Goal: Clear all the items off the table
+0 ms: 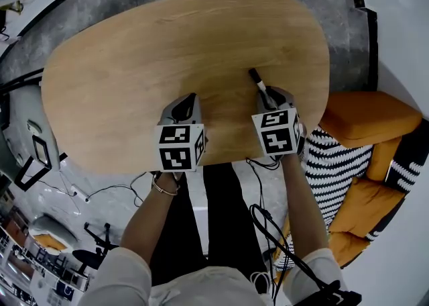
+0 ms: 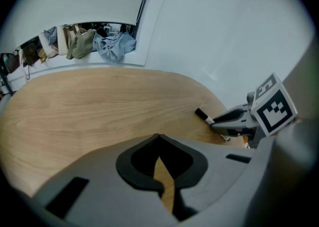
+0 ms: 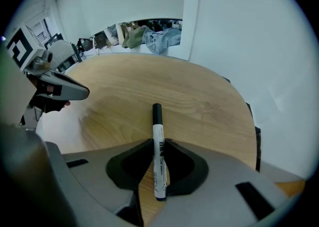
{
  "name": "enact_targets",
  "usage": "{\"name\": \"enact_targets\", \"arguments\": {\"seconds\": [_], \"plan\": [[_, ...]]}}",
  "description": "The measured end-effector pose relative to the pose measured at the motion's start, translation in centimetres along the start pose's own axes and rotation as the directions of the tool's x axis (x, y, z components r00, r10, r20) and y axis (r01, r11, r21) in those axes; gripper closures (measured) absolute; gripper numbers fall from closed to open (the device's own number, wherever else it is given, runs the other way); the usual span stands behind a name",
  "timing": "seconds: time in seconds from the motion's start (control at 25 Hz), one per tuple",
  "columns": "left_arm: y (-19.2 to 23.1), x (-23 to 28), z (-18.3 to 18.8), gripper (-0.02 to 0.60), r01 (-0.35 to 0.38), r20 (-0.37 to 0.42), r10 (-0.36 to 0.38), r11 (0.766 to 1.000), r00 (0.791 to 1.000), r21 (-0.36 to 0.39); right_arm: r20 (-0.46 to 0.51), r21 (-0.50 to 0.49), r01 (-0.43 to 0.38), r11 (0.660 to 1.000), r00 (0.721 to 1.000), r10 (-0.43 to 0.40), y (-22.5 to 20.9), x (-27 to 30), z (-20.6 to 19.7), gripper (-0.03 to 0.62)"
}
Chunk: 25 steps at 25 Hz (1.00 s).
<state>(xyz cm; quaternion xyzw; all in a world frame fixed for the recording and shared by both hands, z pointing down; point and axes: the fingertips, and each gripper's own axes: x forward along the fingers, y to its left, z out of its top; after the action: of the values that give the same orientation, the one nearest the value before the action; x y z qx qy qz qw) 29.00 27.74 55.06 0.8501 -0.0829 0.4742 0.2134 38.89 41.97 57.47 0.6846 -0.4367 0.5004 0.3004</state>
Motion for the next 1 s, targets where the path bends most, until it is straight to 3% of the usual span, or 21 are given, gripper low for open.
{"name": "enact_targets", "arguments": {"seconds": [0.52, 1.0], "plan": [[3.4, -1.5, 0.2, 0.574, -0.040, 0.019, 0.041, 0.998, 0.999, -0.051, 0.054, 0.096, -0.006, 0.995, 0.999, 0.001, 2.2, -0.9, 1.9, 0.516], [10.9, -5.7, -1.0, 0.574, -0.103, 0.069, 0.117, 0.977, 0.991, -0.187, 0.067, -0.023, -0.048, 0.999, 0.997, 0.049, 9.5, -0.1, 7.8, 0.516]]}}
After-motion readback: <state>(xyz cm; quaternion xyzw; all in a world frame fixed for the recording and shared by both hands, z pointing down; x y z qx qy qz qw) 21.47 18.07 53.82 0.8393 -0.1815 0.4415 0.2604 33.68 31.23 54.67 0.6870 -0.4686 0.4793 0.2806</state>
